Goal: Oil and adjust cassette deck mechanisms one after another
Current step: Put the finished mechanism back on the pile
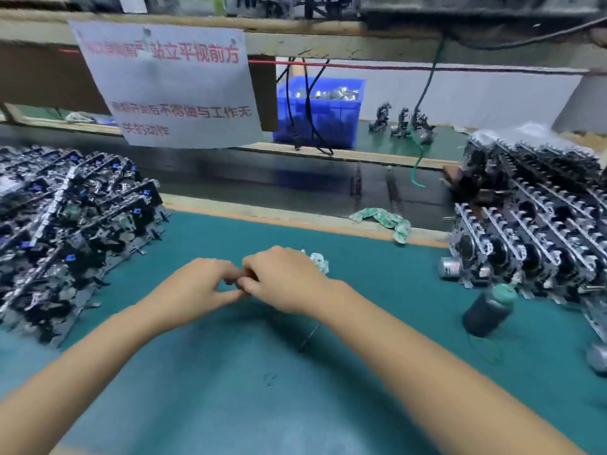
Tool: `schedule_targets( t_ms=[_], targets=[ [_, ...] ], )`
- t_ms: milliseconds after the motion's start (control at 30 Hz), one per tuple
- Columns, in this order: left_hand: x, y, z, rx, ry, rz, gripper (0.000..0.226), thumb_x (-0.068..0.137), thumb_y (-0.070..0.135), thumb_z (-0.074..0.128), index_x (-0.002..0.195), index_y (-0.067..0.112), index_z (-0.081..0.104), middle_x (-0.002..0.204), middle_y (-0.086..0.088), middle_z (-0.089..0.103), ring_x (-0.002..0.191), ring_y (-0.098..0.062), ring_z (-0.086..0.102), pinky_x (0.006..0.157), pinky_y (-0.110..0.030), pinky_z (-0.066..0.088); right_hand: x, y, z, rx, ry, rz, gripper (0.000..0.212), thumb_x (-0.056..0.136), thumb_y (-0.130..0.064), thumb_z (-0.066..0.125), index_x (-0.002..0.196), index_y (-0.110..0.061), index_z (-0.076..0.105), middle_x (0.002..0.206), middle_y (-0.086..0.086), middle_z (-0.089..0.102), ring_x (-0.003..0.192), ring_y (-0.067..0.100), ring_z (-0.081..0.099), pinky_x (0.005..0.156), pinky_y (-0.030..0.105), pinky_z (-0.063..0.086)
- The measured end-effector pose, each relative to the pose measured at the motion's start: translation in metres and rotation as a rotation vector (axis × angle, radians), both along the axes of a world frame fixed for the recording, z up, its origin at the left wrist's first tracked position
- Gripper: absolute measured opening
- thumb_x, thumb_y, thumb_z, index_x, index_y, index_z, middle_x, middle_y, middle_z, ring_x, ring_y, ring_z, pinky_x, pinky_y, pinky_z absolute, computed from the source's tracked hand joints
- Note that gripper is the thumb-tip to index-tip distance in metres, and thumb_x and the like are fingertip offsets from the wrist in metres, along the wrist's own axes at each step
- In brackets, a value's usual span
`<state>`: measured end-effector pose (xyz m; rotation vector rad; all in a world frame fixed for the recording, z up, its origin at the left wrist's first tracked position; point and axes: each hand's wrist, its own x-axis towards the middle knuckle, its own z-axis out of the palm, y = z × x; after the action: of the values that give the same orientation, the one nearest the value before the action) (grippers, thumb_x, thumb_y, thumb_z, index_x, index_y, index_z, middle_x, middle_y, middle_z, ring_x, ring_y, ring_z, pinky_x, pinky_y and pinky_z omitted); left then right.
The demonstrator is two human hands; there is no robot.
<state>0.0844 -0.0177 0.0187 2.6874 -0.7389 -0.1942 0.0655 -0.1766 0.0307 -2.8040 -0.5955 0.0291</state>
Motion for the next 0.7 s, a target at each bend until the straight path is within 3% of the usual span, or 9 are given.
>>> schedule_targets(
  t_ms=[133,200,267,333,433,500,600,700],
  targets=[
    [0.016,0.063,0.009,0.307,-0.212,0.258,0.025,0.090,0.036,0.060,0.114,0.031,0.062,0.111,0.006,0.063,0.106,-0.016,0.056,0.087,-0.033,0.046,0.038,0.065,-0.006,0.061,-0.058,0.097,0.021,0.095,-0.026,0.047,0.112,-0.016,0.056,0.113,0.006,0.061,0.104,0.028,0.055,0.068,0.033,0.033],
    [0.017,0.091,0.011,0.445,-0.419,0.427,0.037,0.082,0.034,0.070,0.114,0.017,0.061,0.107,-0.008,0.060,0.103,-0.031,0.056,0.077,-0.041,0.047,0.051,0.096,-0.005,0.052,-0.105,0.149,0.029,0.094,-0.023,0.052,0.121,-0.014,0.050,0.119,0.007,0.055,0.111,0.028,0.051,0.073,0.036,0.039],
    [0.018,0.121,0.009,0.442,-0.540,0.568,0.053,0.064,0.027,0.086,0.096,-0.004,0.057,0.090,-0.025,0.056,0.086,-0.043,0.056,0.062,-0.046,0.044,0.058,0.128,-0.004,0.007,-0.195,0.222,0.037,0.093,-0.019,0.052,0.129,-0.013,0.044,0.124,0.006,0.049,0.116,0.026,0.046,0.076,0.037,0.043],
    [0.020,0.150,0.008,0.521,-0.431,0.710,0.068,0.056,0.038,0.088,0.089,-0.009,0.052,0.088,-0.029,0.054,0.084,-0.043,0.056,0.065,-0.047,0.046,0.063,0.157,-0.006,-0.071,-0.368,0.309,0.043,0.096,-0.018,0.044,0.138,-0.016,0.037,0.131,0.001,0.044,0.119,0.019,0.044,0.080,0.031,0.046],
    [0.024,0.175,0.006,0.640,-0.129,0.826,0.076,0.064,0.064,0.073,0.103,0.001,0.058,0.098,-0.019,0.062,0.090,-0.036,0.062,0.078,-0.042,0.052,0.065,0.190,-0.008,-0.145,-0.512,0.477,0.045,0.100,-0.022,0.027,0.145,-0.025,0.026,0.144,-0.010,0.036,0.127,0.010,0.038,0.090,0.022,0.041],
    [0.022,0.180,0.001,0.565,-0.081,0.810,0.058,0.073,0.055,0.070,0.103,0.008,0.060,0.092,-0.013,0.066,0.084,-0.032,0.064,0.078,-0.040,0.053,0.065,0.203,-0.010,-0.235,-0.550,0.579,0.042,0.102,-0.019,0.019,0.142,-0.026,0.030,0.145,-0.012,0.036,0.130,0.007,0.034,0.091,0.022,0.035],
    [0.014,0.179,-0.003,0.438,-0.142,0.791,0.035,0.079,0.042,0.068,0.080,0.011,0.051,0.060,-0.003,0.061,0.055,-0.023,0.060,0.061,-0.033,0.052,0.068,0.207,-0.006,-0.287,-0.600,0.625,0.039,0.102,-0.018,0.023,0.136,-0.028,0.038,0.139,-0.013,0.043,0.129,0.007,0.036,0.092,0.021,0.033],
    [0.002,0.174,0.000,0.424,-0.192,0.754,0.034,0.078,0.039,0.069,0.077,0.011,0.050,0.062,-0.004,0.063,0.056,-0.022,0.062,0.053,-0.031,0.045,0.066,0.198,0.000,-0.299,-0.647,0.660,0.036,0.101,-0.019,0.028,0.134,-0.028,0.039,0.135,-0.013,0.046,0.127,0.007,0.039,0.092,0.021,0.033]
  ],
)
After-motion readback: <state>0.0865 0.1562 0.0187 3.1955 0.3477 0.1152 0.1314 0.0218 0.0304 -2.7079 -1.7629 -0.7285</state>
